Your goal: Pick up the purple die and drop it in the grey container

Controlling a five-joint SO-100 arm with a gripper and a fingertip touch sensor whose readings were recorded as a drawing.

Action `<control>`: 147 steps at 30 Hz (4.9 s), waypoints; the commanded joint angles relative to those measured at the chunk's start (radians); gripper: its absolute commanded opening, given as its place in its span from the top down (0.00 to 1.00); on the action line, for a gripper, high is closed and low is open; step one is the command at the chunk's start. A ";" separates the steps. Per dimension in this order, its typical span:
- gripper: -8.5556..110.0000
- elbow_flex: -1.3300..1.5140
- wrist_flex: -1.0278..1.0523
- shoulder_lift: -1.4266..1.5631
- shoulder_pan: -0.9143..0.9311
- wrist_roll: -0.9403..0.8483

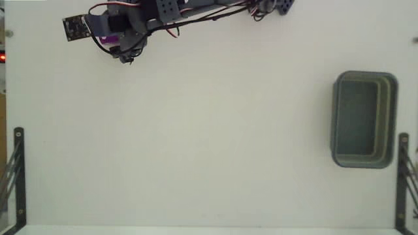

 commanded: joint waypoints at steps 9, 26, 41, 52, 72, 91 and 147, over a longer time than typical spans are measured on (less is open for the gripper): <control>0.31 -0.005 -0.005 0.030 0.007 0.000; 0.35 -0.005 -0.005 0.030 0.007 0.000; 0.38 -0.005 -0.005 0.030 0.007 0.000; 0.40 -0.005 -0.005 0.030 0.007 0.000; 0.44 -0.005 -0.005 0.030 0.007 0.000; 0.48 -0.005 -0.005 0.030 0.007 0.000; 0.51 -0.176 0.194 0.057 0.007 0.000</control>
